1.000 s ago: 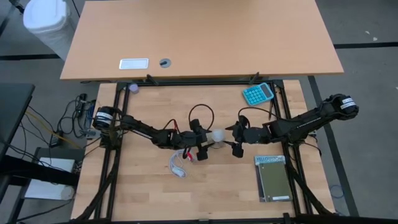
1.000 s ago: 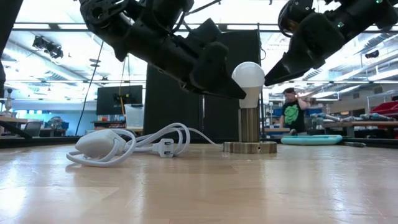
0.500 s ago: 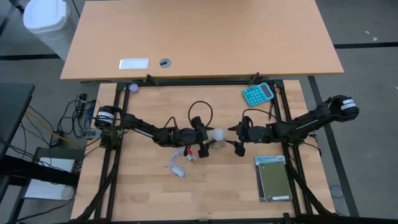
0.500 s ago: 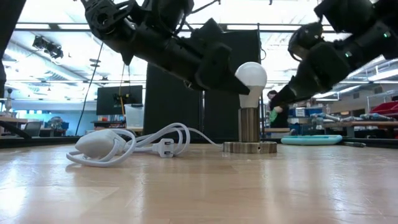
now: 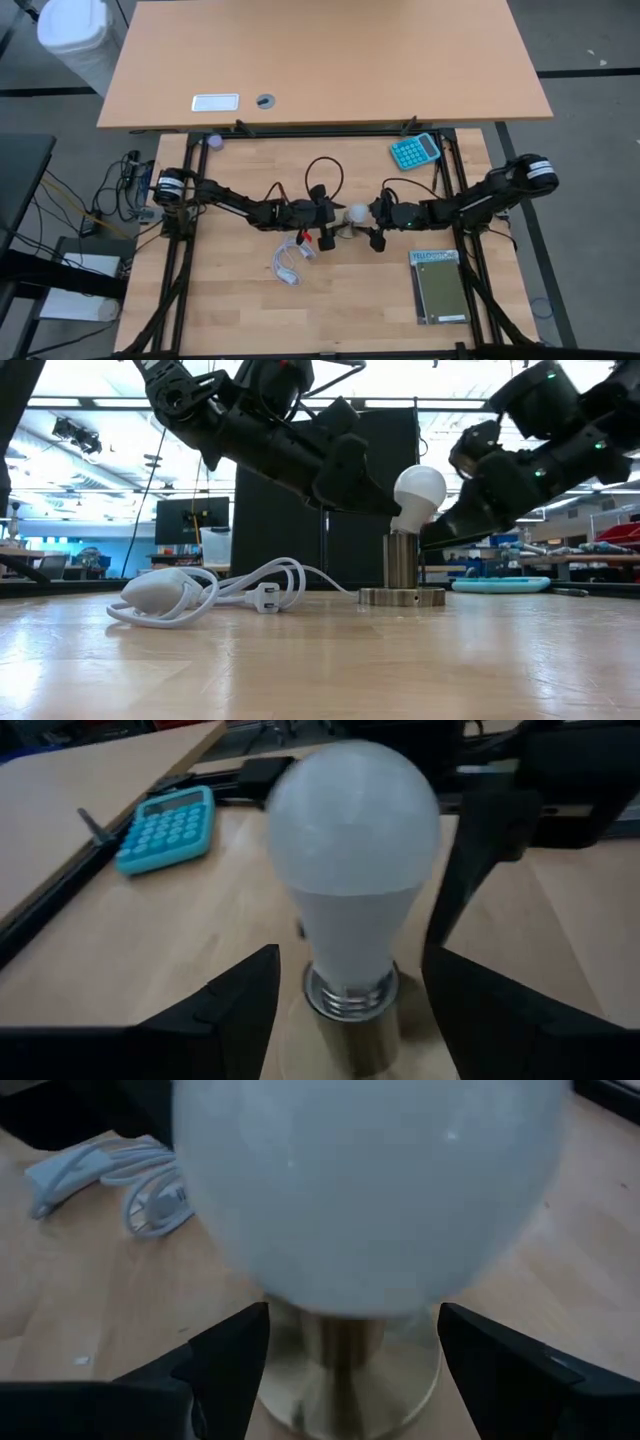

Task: Screw lightbulb
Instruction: Insert the lightbulb into the socket

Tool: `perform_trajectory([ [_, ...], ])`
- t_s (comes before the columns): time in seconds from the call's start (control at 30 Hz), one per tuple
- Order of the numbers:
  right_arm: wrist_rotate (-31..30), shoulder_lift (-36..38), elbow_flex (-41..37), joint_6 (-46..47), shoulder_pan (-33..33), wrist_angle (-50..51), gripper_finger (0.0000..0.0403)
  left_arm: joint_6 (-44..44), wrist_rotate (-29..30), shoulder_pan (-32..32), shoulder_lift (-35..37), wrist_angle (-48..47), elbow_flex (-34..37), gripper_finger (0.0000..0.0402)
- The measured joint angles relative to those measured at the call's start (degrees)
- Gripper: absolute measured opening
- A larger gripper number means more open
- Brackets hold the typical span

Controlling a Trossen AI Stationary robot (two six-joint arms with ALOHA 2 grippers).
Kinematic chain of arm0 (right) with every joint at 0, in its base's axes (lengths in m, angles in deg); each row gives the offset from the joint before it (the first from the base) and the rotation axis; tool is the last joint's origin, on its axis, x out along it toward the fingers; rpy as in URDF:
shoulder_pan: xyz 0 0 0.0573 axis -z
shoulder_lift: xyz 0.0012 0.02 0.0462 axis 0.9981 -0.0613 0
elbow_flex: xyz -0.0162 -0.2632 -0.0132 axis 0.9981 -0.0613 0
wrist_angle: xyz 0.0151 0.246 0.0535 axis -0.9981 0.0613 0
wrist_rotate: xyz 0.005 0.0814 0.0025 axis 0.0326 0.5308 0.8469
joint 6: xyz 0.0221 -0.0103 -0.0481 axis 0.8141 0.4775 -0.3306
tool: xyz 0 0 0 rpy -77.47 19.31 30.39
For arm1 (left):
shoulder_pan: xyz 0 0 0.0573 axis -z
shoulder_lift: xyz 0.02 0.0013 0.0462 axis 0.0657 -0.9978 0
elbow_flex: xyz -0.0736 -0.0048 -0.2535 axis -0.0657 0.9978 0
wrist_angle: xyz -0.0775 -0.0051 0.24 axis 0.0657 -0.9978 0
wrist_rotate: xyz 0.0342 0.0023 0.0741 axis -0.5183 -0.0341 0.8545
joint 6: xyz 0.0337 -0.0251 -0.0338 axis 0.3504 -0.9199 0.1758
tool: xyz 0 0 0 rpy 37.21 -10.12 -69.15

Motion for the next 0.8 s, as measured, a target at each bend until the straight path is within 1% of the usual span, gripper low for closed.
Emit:
perform_trajectory([
  [0.17,0.02,-1.03,1.63,-1.44,0.00,0.56,0.0291,0.02,-1.03,0.55,0.00,-0.84,0.00,0.0250],
  [0.27,0.08,0.05,1.71,-1.61,-0.01,1.07,0.0291,0.00,-1.02,0.78,0.00,-1.12,0.00,0.0250],
  [0.4,0.26,2.88,1.71,-0.97,-0.10,5.22,0.0291,0.00,-0.84,0.99,0.00,-0.70,0.00,0.0250],
  [0.6,0.92,6.61,1.71,-0.54,-1.27,6.66,0.0291,0.01,2.24,1.01,0.00,0.46,0.00,0.0250],
  [0.8,0.98,7.32,1.71,-0.08,-2.89,6.34,0.0291,0.11,4.44,0.78,0.00,1.86,0.00,0.0250],
])
